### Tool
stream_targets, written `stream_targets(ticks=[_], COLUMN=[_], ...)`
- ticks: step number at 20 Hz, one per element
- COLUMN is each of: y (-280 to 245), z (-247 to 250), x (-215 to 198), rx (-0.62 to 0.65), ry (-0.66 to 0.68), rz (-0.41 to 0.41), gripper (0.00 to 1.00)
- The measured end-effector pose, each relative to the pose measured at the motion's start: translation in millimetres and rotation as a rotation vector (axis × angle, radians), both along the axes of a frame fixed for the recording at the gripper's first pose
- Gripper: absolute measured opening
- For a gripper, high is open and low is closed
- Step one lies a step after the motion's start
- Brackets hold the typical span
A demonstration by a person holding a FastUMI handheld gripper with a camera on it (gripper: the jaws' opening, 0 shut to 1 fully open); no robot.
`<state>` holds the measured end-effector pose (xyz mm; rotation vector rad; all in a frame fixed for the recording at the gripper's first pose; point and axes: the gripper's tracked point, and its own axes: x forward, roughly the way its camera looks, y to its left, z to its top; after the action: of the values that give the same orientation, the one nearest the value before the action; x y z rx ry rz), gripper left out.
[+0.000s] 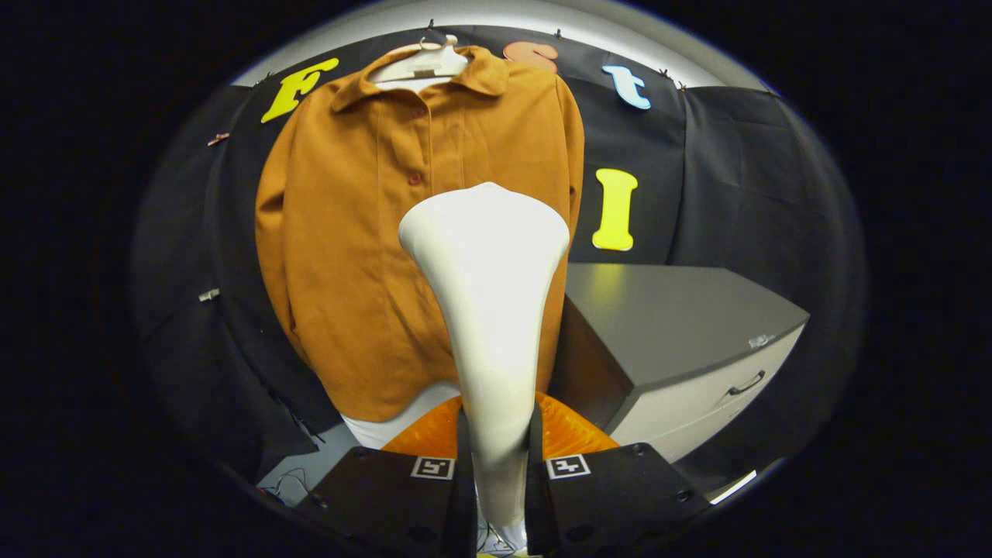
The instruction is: Iron the clothes twice with a garment steamer, once on the left side and once on the right side.
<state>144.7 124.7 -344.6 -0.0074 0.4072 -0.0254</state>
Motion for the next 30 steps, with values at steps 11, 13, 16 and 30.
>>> stream_targets(ticks=[11,13,16,30], y=[79.5,96.4,122.6,155.8], z=[117.2,120.8,117.3,69.3], x=[34.0,46.7,59.8,112.4], rx=[0.041,0.023,0.016,-0.069], ry=[-0.156,-0.162,-0.152,-0.141], rz=[0.048,0.064,0.076,0.001], gripper=[0.28,0.28,0.28,0.28])
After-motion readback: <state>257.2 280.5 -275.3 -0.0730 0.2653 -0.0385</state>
